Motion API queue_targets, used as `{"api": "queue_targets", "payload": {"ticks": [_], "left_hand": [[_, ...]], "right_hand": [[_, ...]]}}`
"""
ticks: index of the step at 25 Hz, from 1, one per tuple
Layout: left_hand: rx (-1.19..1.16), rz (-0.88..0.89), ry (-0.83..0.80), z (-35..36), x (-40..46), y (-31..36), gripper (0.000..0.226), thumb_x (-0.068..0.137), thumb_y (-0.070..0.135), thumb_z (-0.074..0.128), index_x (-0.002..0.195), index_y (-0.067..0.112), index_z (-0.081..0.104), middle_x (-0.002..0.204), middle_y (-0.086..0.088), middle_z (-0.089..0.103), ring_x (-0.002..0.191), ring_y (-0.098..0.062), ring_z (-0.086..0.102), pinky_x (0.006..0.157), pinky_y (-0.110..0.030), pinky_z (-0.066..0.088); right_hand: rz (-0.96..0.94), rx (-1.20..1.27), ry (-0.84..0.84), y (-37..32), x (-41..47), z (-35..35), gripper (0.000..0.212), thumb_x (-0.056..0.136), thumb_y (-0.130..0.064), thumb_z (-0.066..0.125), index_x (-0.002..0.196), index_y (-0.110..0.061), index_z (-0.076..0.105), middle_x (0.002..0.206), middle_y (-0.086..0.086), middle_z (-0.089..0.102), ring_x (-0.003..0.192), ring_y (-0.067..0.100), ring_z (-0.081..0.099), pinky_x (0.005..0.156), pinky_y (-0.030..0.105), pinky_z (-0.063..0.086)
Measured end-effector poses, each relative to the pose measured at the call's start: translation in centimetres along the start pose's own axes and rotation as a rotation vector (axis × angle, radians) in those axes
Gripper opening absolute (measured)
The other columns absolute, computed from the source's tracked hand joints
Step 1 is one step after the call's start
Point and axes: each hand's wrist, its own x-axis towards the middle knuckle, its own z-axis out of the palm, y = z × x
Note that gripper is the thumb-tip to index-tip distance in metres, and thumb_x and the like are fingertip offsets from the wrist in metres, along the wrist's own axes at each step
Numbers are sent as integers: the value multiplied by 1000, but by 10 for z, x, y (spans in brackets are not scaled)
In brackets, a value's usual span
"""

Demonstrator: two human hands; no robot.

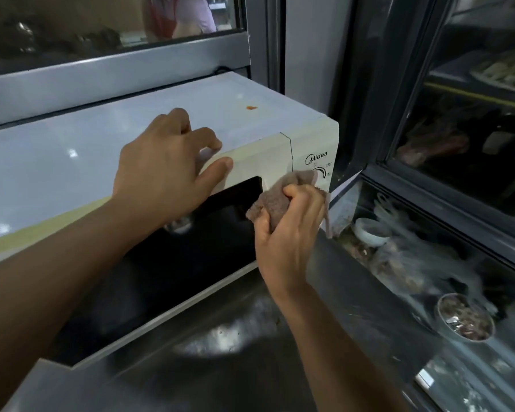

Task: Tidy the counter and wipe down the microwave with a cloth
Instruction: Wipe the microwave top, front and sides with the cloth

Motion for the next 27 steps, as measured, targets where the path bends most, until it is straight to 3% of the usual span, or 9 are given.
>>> {"api": "queue_targets", "payload": {"ticks": [4, 7, 10, 11, 14, 17, 19, 22, 27], "left_hand": [[-2, 2, 17, 1, 1, -1, 46, 83, 54, 43, 109, 24, 66, 92, -4, 50, 90, -26, 54, 62, -32, 34], [-6, 0, 16, 2, 0, -2, 47, 82, 55, 43, 110, 25, 66, 95, -7, 52, 91, -27, 54, 64, -35, 38], [-13, -7, 20, 2, 1, -2, 46, 83, 55, 43, 110, 26, 65, 97, -8, 53, 92, -28, 54, 66, -35, 39], [-14, -7, 16, 3, 1, -2, 46, 83, 55, 43, 110, 26, 65, 97, -8, 53, 91, -28, 54, 66, -35, 39], [-11, -10, 8, 2, 0, -2, 46, 83, 55, 43, 111, 26, 65, 97, -8, 53, 91, -27, 54, 66, -35, 39], [-12, -15, 10, 3, 0, -2, 46, 84, 55, 43, 112, 26, 65, 97, -8, 53, 91, -27, 54, 66, -34, 36], [-13, -12, 12, 2, 0, -2, 46, 84, 55, 43, 112, 26, 65, 96, -7, 53, 90, -27, 53, 66, -34, 36], [-14, -11, 16, 4, 0, -3, 45, 84, 55, 43, 111, 26, 65, 95, -6, 51, 90, -26, 53, 66, -34, 34], [-23, -24, 20, 3, 0, -2, 45, 84, 55, 44, 111, 27, 65, 97, -6, 53, 89, -25, 53, 67, -33, 34]], "right_hand": [[89, 96, -15, 27, -28, 15, 38, 78, -9, 59, 109, 9, 46, 122, 25, 42, 121, 36, 42, 103, 35, 38], [170, 169, -40, 46, -50, 24, 33, 82, 4, 59, 107, 14, 40, 122, 30, 36, 116, 37, 43, 98, 30, 43], [193, 282, 18, 56, -64, 33, 28, 81, 14, 52, 105, 13, 38, 119, 24, 34, 107, 8, 44, 91, 17, 46], [268, 347, 9, 57, -68, 35, 27, 82, 14, 49, 105, 8, 37, 119, 15, 32, 102, 4, 48, 87, 18, 50], [465, 300, -120, 65, -76, 39, 17, 88, 7, 48, 102, 2, 41, 118, 12, 32, 103, 33, 49, 84, 49, 52], [409, 250, -100, 74, -74, 38, 12, 83, 12, 49, 92, 5, 45, 113, 22, 36, 104, 26, 45, 91, 43, 49], [417, 371, -102, 80, -63, 34, 14, 79, 14, 45, 85, 2, 43, 108, 23, 39, 93, 16, 56, 73, 32, 58], [629, 321, -196, 104, -40, 29, 11, 88, 2, 45, 89, -8, 41, 115, 16, 39, 80, 35, 62, 51, 44, 58], [642, 188, -294, 135, -12, 22, 11, 92, 4, 39, 94, -6, 44, 111, 18, 51, 79, 31, 65, 64, 41, 59]]}}
